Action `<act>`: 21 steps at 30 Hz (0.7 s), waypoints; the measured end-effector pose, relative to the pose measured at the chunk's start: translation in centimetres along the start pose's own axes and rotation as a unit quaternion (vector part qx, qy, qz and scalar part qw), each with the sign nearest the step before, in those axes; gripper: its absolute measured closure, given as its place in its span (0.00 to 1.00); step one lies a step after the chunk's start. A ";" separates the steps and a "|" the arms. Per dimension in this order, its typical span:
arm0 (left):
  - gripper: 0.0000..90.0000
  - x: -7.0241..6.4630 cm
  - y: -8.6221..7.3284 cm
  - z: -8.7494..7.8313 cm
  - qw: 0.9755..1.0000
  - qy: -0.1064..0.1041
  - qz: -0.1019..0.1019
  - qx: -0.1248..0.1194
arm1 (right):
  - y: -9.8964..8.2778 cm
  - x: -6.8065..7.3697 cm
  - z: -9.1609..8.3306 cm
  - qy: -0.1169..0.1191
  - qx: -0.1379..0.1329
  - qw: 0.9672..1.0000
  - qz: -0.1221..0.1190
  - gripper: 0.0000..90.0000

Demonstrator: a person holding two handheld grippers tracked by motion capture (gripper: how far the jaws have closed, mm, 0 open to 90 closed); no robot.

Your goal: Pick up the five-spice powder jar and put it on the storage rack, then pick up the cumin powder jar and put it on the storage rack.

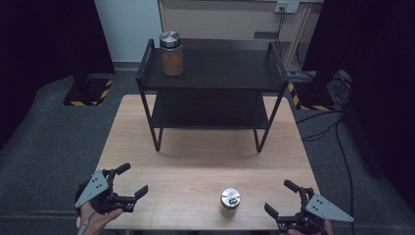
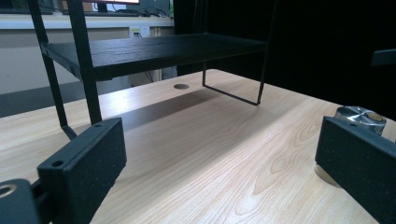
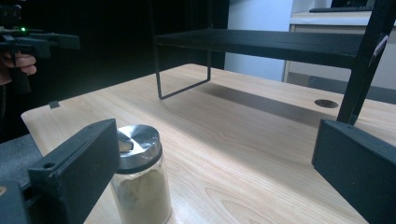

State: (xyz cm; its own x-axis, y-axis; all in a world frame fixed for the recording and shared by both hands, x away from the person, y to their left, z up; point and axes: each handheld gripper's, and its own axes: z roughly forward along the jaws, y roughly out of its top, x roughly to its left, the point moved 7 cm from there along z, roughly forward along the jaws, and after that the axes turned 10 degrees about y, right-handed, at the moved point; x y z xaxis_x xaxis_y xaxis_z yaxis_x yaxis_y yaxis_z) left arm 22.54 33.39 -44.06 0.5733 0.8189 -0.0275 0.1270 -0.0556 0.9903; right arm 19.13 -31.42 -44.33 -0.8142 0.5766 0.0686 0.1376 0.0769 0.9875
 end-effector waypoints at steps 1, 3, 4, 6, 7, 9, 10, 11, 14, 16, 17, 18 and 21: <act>0.01 0.0 0.0 0.0 1.000 0.000 -0.001 -0.002 | 0.0 0.0 0.0 0.001 0.001 1.000 -0.001 0.02; 0.01 0.1 0.0 -0.1 1.000 0.001 -0.004 -0.004 | 0.0 -0.2 -0.1 0.001 0.003 1.000 -0.001 0.02; 0.01 0.1 0.0 -0.2 1.000 0.001 -0.005 -0.004 | 0.0 -0.2 -0.1 0.001 0.004 1.000 -0.001 0.02; 0.01 0.1 0.0 -0.2 1.000 0.001 -0.005 -0.003 | 0.0 -0.4 -0.2 0.000 0.003 1.000 0.001 0.02; 0.01 0.1 0.0 -0.2 1.000 0.001 -0.003 -0.003 | 0.0 -0.4 -0.2 -0.001 0.004 1.000 0.002 0.02; 0.01 0.0 0.0 -0.3 1.000 0.000 -0.001 -0.003 | 0.0 -0.5 -0.2 0.002 0.005 1.000 0.003 0.02; 0.01 0.0 0.0 -0.3 1.000 -0.001 -0.002 -0.004 | 0.0 -0.6 -0.2 0.003 0.006 1.000 0.002 0.02; 0.01 0.0 0.0 -0.3 1.000 -0.001 -0.002 -0.004 | 0.0 -0.6 -0.2 0.005 0.006 1.000 0.002 0.02; 0.01 -0.1 0.0 -0.3 1.000 -0.001 -0.002 -0.004 | 0.0 -0.7 -0.2 0.015 0.011 1.000 0.003 0.02; 0.00 -0.1 0.0 -0.3 1.000 -0.001 -0.001 -0.004 | 0.1 -0.9 -0.1 0.022 0.014 1.000 0.002 0.02; 0.00 -0.1 0.0 -0.3 1.000 0.000 -0.001 -0.004 | 0.1 -1.0 -0.1 0.024 0.016 1.000 0.001 0.02; 0.00 -0.1 0.0 -0.3 1.000 0.000 -0.002 -0.005 | 0.2 -1.0 -0.1 0.026 0.016 1.000 0.003 0.02; 0.00 0.0 0.0 -0.4 1.000 0.003 -0.003 -0.005 | 0.5 -1.2 -0.2 0.038 0.023 0.999 0.003 0.02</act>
State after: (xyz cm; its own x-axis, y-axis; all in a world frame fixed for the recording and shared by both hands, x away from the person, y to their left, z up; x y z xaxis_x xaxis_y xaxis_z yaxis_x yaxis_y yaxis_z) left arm 22.27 33.63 -44.02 0.5683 0.8222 -0.0327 0.1225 -0.0452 0.9914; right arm 20.09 -32.23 -43.88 -0.8530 0.5145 0.0872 0.1674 0.1115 0.9796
